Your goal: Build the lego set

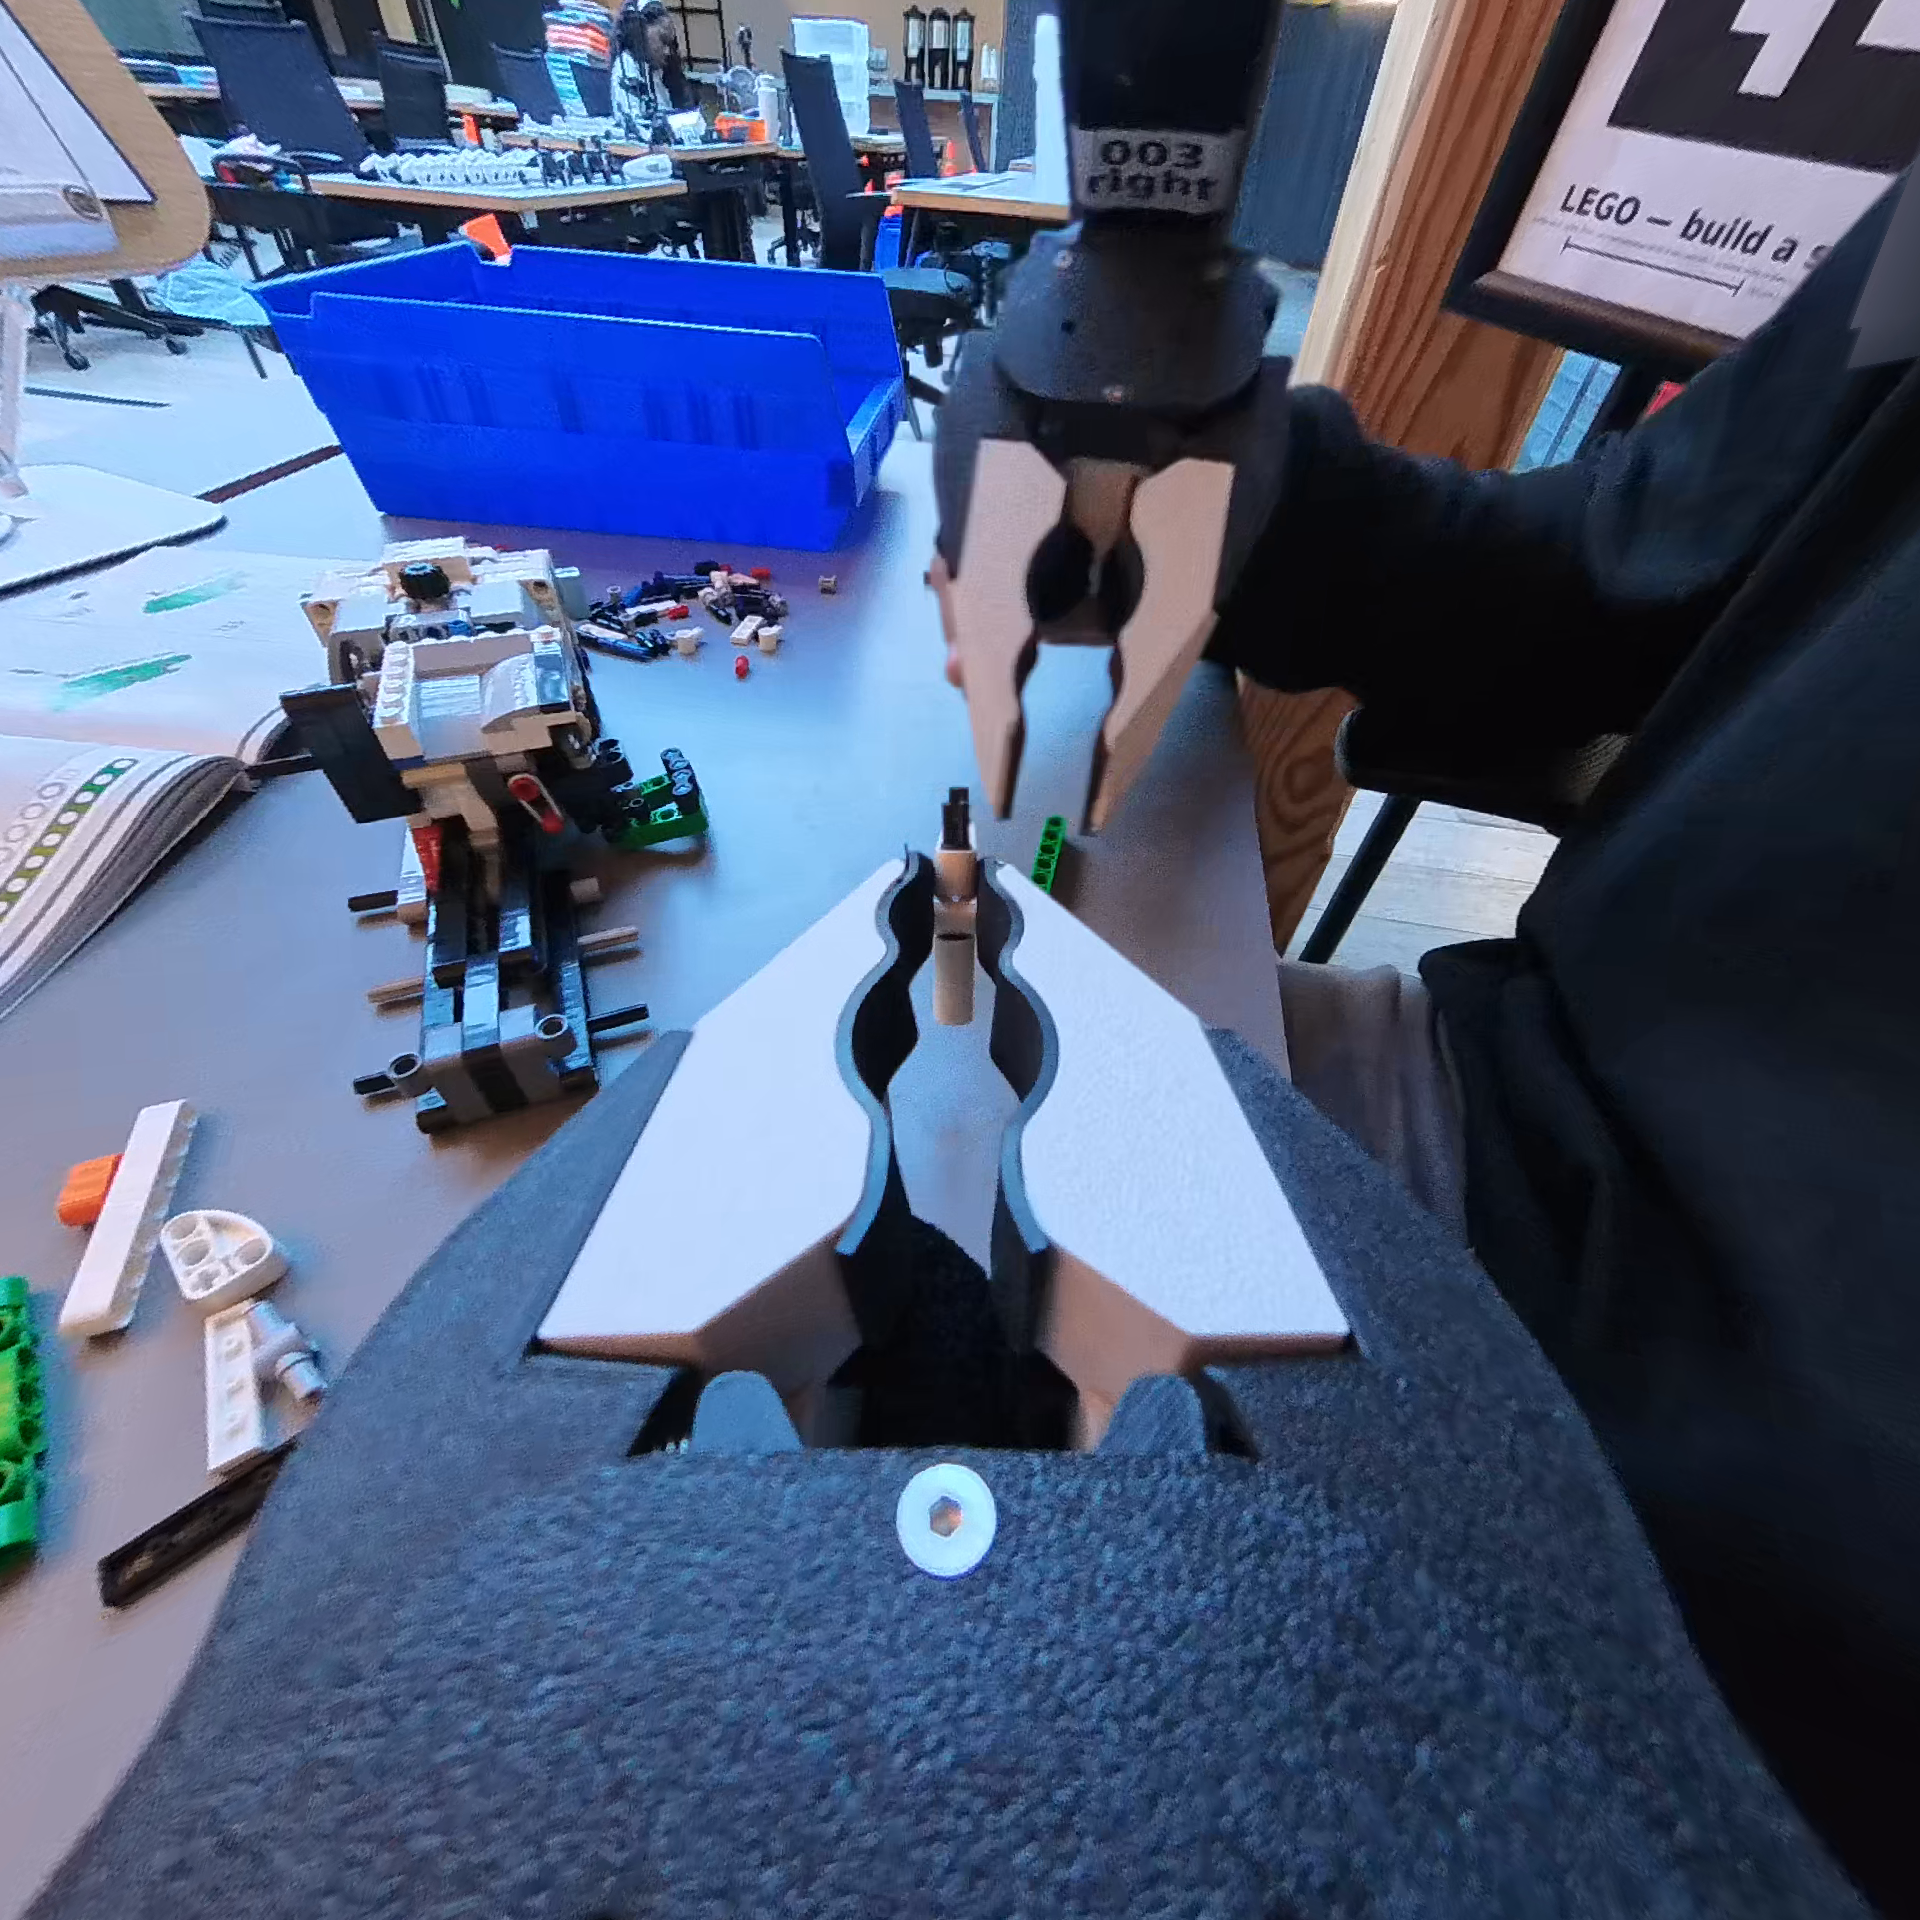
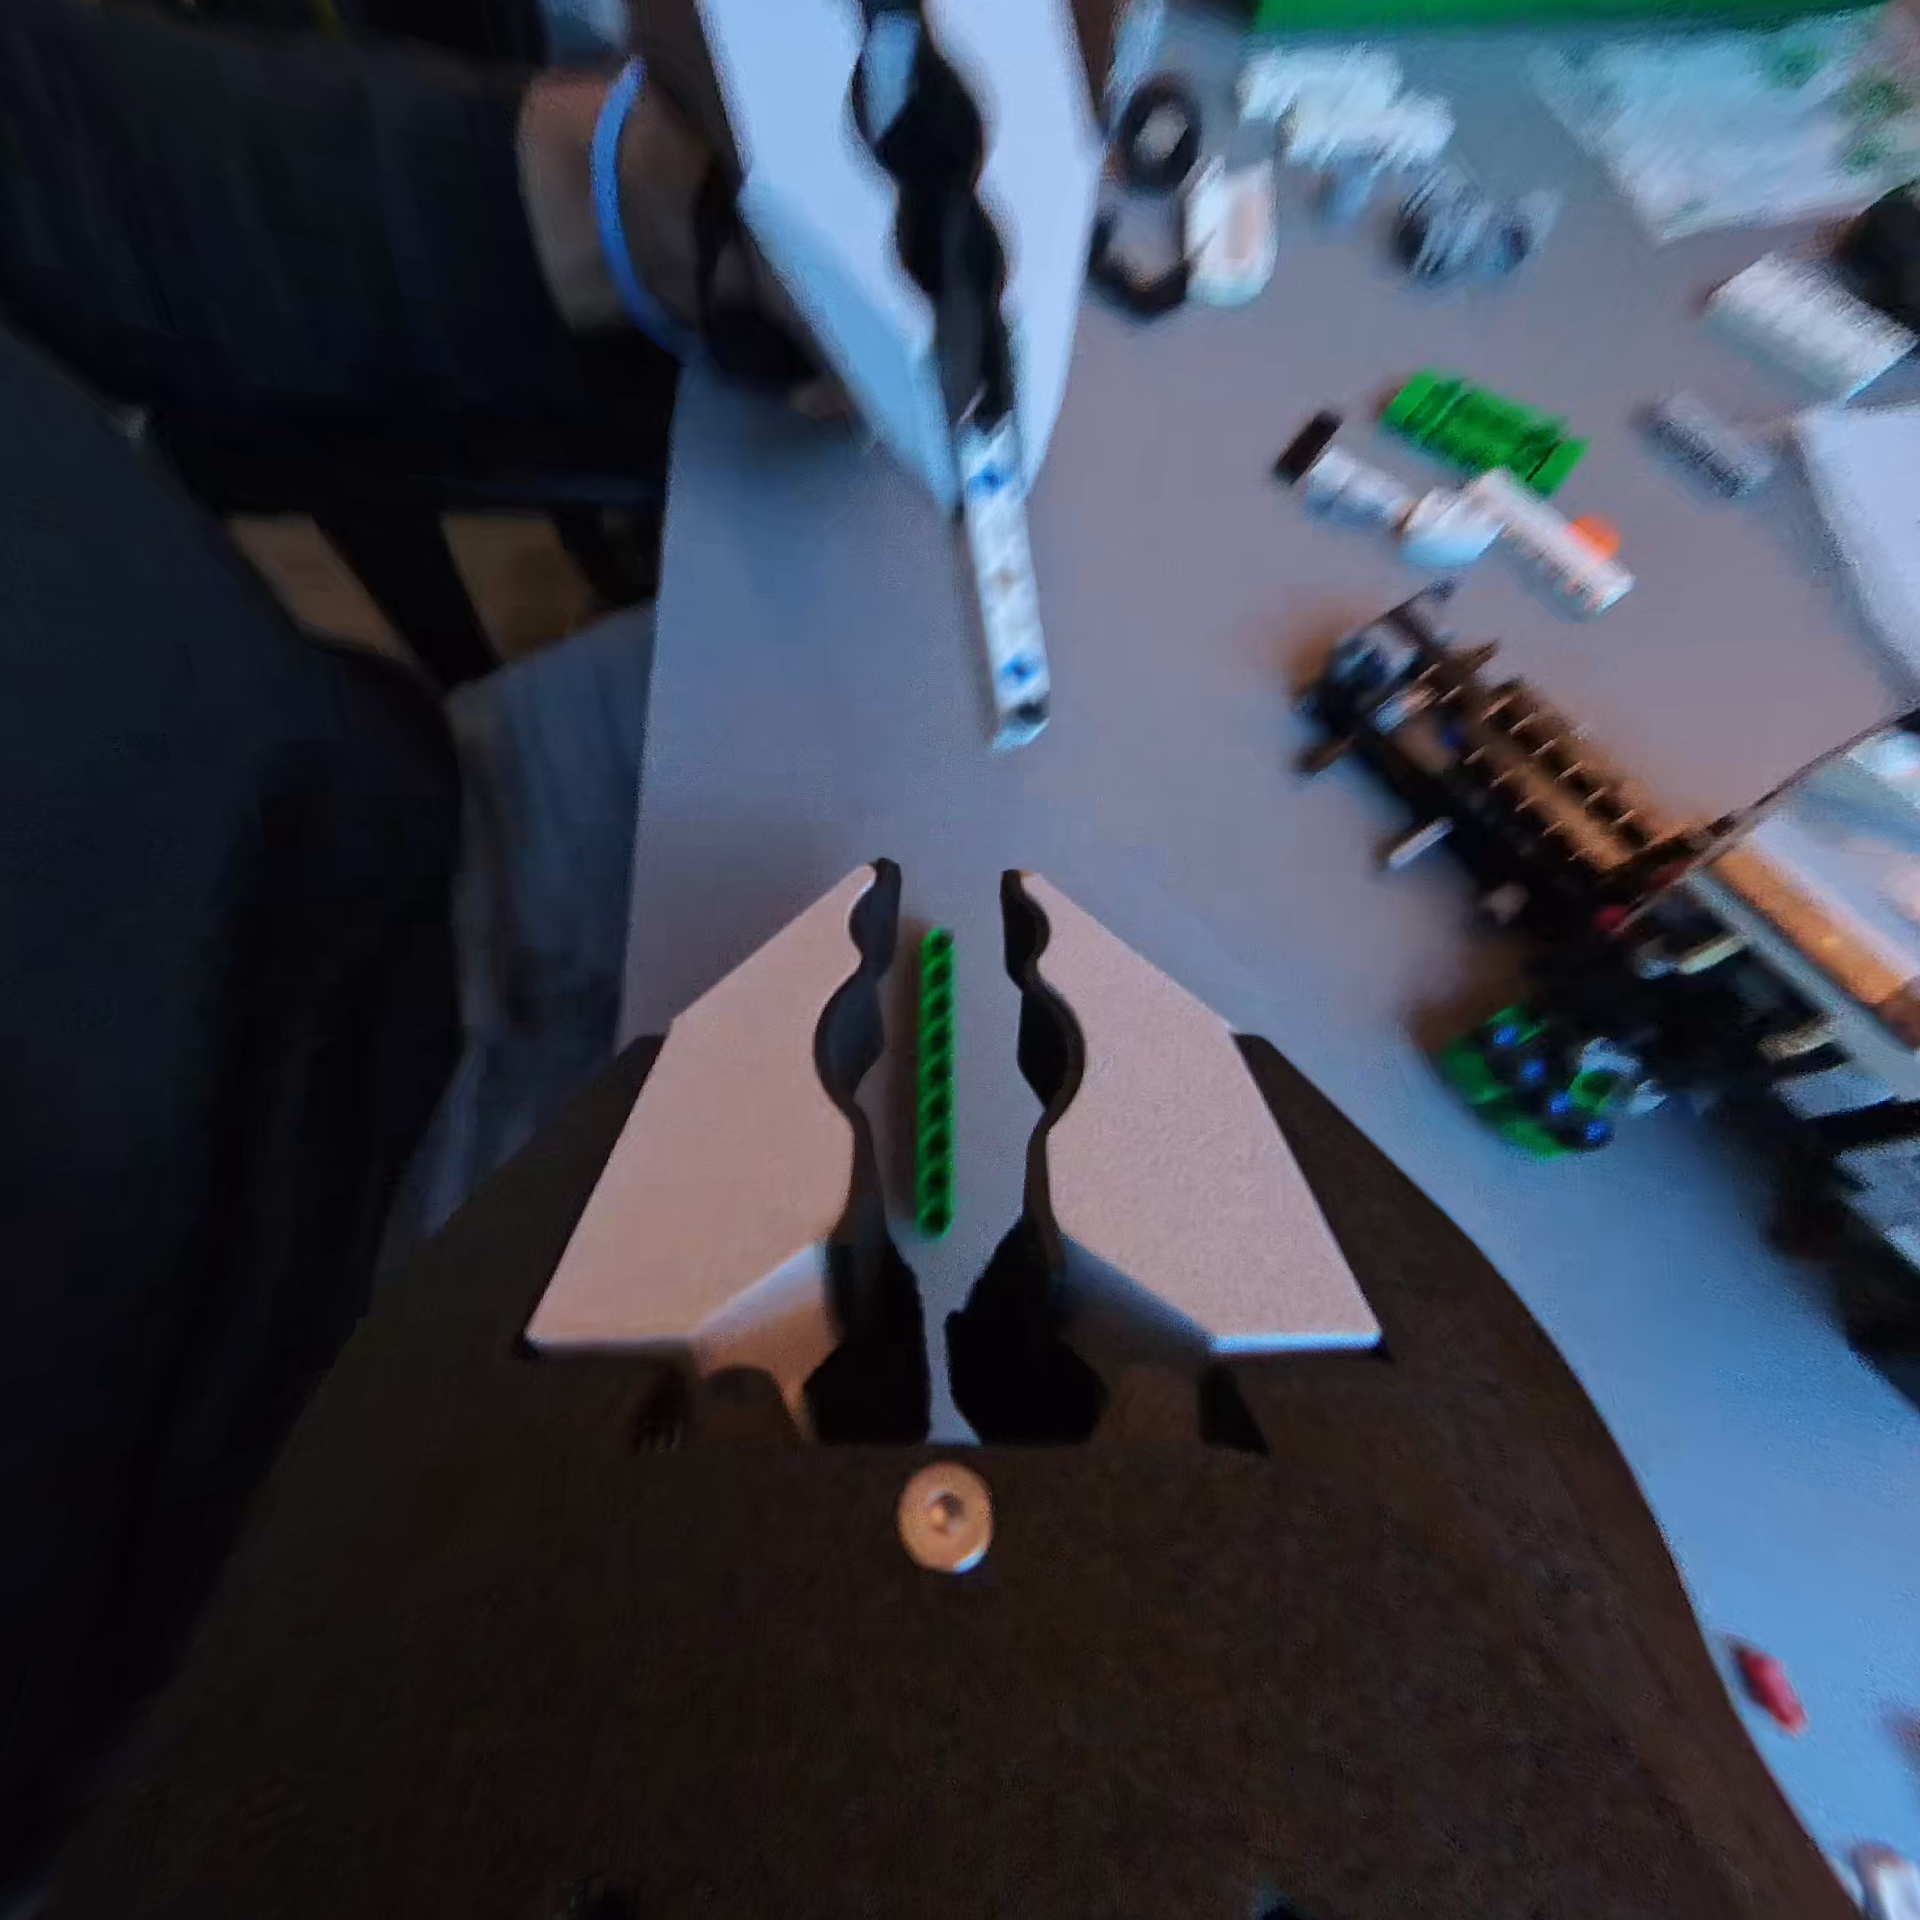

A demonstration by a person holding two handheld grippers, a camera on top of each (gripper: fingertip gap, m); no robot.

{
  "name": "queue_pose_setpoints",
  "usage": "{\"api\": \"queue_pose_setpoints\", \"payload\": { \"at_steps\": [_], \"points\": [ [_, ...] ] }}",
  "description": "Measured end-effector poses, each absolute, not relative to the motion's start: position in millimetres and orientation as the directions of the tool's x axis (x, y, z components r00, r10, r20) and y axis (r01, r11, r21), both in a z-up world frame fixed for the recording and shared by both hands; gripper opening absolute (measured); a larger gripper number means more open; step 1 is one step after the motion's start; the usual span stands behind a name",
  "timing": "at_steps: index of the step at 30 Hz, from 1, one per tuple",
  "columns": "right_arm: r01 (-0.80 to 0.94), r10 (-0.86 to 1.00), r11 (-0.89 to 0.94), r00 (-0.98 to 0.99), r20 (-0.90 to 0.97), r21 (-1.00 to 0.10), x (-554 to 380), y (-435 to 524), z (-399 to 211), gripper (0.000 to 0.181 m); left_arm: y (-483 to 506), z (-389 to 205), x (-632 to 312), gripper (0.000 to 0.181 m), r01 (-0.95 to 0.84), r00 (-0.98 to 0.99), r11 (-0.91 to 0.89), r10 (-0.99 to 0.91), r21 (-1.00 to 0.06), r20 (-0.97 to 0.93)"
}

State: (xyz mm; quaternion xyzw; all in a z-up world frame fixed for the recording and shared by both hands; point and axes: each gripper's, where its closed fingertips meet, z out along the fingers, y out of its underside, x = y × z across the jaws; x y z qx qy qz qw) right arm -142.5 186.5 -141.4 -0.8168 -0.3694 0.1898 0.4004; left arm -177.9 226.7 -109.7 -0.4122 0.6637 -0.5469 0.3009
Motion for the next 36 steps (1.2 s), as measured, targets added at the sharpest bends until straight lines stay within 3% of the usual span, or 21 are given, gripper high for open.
{"api": "queue_pose_setpoints", "payload": {
  "at_steps": [7,19,21,24,27,31,36],
  "points": [
    [0.613,0.751,-0.456,0.654,0.091,-0.645,-140,177,-173,0.022,230,-114,-172,0.006,-0.213,-0.43,0.116,-0.903,-0.97,-0.014],
    [0.622,0.758,-0.468,0.648,0.077,-0.628,-141,184,-190,0.006,228,-115,-172,0.006,-0.207,-0.428,0.145,-0.903,-0.967,-0.044],
    [0.611,0.76,-0.394,0.636,0.13,-0.687,-144,190,-174,0.006,228,-116,-172,0.006,-0.204,-0.421,0.156,-0.905,-0.966,-0.058],
    [0.427,0.751,-0.216,0.648,0.13,-0.878,-163,197,-98,0.006,226,-118,-172,0.006,-0.206,-0.426,0.179,-0.901,-0.962,-0.077],
    [0.408,0.729,-0.082,0.647,0.224,-0.909,-172,208,-63,0.006,223,-119,-172,0.006,-0.205,-0.44,0.195,-0.894,-0.959,-0.088],
    [0.453,0.752,-0.132,0.626,0.209,-0.882,-178,225,-88,0.006,223,-115,-174,0.006,-0.191,-0.451,0.173,-0.89,-0.966,-0.07],
    [0.238,0.789,-0.264,0.61,-0.068,-0.935,-175,228,-95,0.006,222,-114,-175,0.007,-0.204,-0.478,0.134,-0.878,-0.97,-0.021]
  ]
}}
